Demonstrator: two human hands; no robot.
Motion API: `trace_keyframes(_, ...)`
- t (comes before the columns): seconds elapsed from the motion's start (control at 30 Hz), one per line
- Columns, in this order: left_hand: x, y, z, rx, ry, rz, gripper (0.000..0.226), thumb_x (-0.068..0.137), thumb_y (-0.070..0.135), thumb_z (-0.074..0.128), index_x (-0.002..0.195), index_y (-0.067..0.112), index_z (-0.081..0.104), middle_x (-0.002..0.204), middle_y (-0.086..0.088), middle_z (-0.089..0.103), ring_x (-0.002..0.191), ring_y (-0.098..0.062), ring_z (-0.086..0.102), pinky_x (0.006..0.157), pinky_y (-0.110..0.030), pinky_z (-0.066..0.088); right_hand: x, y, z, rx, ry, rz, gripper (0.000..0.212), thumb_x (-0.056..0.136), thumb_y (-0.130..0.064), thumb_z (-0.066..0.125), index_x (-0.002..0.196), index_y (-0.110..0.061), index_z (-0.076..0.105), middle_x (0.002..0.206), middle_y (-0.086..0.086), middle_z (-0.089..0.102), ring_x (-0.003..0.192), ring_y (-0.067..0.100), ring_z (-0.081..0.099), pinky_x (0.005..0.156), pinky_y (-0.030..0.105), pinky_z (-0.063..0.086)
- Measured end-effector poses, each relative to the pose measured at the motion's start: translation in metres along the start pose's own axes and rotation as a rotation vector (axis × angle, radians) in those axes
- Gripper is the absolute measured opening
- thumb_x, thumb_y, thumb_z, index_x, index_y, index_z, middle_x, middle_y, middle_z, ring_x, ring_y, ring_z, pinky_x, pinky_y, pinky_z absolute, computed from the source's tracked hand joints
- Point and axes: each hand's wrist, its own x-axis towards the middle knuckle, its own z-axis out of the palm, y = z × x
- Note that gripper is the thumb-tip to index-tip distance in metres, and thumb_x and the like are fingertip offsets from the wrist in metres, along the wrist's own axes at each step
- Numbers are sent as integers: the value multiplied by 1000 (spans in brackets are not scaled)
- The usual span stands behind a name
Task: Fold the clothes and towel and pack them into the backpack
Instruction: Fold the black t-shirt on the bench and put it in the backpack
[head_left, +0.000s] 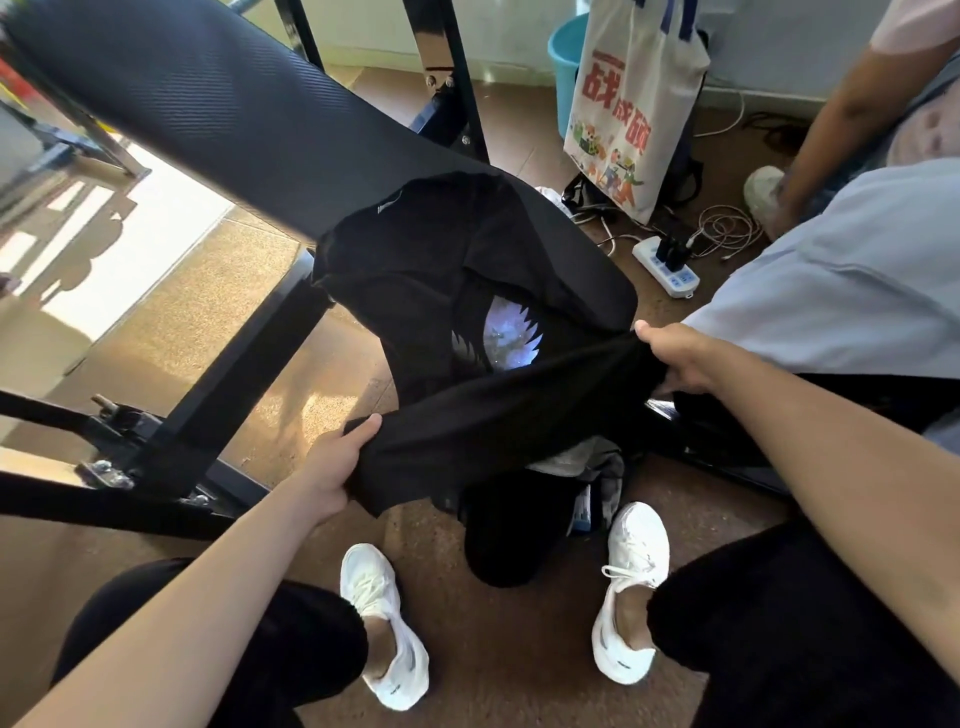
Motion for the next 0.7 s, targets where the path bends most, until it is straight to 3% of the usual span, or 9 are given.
trace_keyframes(0.13,-12,7,-3,-28,-99,-63,64,70,26,88,126,6,63,123,-17,70,117,-35,66,109,-47,49,-10,-3,-7,32,-239,109,64,82,-49,78,130,-10,60,126,15,68,114,38,65,87,60,57)
trace_keyframes(0.23,-17,7,-7,-51,-178,-58,76,63,16,89,132,8,59,132,-18,65,121,-35,63,110,-45,48,-25,-6,-14,-34,-505,61,61,81,-14,76,138,-14,55,130,13,68,118,35,65,92,58,55)
trace_keyframes(0.3,-20,8,-7,-102,-135,-15,68,73,2,83,133,18,55,133,-15,60,123,-34,61,101,-40,53,-26,-5,-19,-66,-614,-9,70,84,5,70,143,-26,46,138,9,63,122,35,64,95,61,53)
trace_keyframes(0.4,-24,12,-9,-89,-71,13,67,81,-6,76,131,34,58,135,-12,55,125,-33,57,90,-34,55,-28,-5,-23,-130,-565,-69,90,87,14,64,144,-51,37,146,-3,52,127,33,59,104,63,46)
trace_keyframes(0.47,-25,18,-13,-80,-44,-8,54,82,-4,76,120,33,68,138,-12,54,130,-33,53,102,-38,51,-33,-6,-24,-121,-485,-120,90,91,13,58,150,-51,34,145,-13,45,126,31,59,104,58,48)
trace_keyframes(0.53,-29,26,-14,-98,-2,-21,35,85,-3,74,108,24,76,138,-12,54,131,-32,50,110,-40,47,-34,-10,-25,-14,-353,-172,81,94,10,55,150,-47,40,137,-2,55,110,29,64,86,47,55)
trace_keyframes(0.63,-32,46,-18,-237,74,31,25,90,-1,70,104,19,77,131,-13,58,120,-26,59,83,-29,57,-31,-24,-21,286,-270,-188,62,98,10,43,145,-29,52,102,11,62,63,13,59,45,18,45)
trace_keyframes(0.7,-32,63,-20,-402,85,58,22,93,0,67,104,17,77,126,-12,59,109,-21,64,73,-23,59,-27,-40,-17,550,-233,-142,45,100,11,37,133,-9,59,91,9,55,48,4,54,34,11,37)
